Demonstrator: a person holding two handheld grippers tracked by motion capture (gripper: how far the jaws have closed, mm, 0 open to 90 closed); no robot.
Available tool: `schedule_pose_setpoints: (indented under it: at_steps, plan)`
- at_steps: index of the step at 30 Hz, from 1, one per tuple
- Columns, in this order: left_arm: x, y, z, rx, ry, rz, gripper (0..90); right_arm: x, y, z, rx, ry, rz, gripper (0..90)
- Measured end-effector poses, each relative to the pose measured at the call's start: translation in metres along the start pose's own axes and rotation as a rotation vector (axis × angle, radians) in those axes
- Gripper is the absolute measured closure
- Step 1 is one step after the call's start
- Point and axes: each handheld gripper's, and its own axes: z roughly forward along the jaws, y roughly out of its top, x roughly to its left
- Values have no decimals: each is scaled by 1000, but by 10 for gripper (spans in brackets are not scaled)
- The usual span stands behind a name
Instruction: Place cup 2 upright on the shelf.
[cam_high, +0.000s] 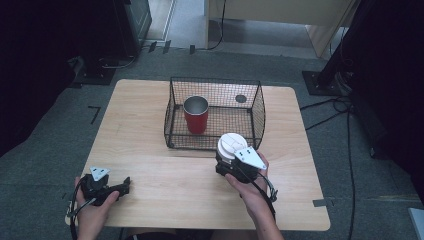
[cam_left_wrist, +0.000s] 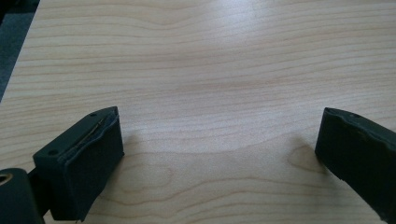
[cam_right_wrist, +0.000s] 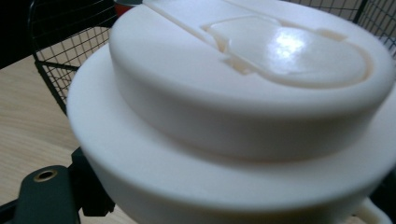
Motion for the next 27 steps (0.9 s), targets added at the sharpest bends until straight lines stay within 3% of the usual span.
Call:
schedule_pose_setpoints:
  at_steps: [13, 27]
  plan:
    - [0, 0, 0, 0, 0, 0, 16, 1, 5, -6, -54, -4, -3, 162]
    - [0, 0, 0, -2, 0, -2, 16, 3, 29, -16, -113, 14, -25, 162]
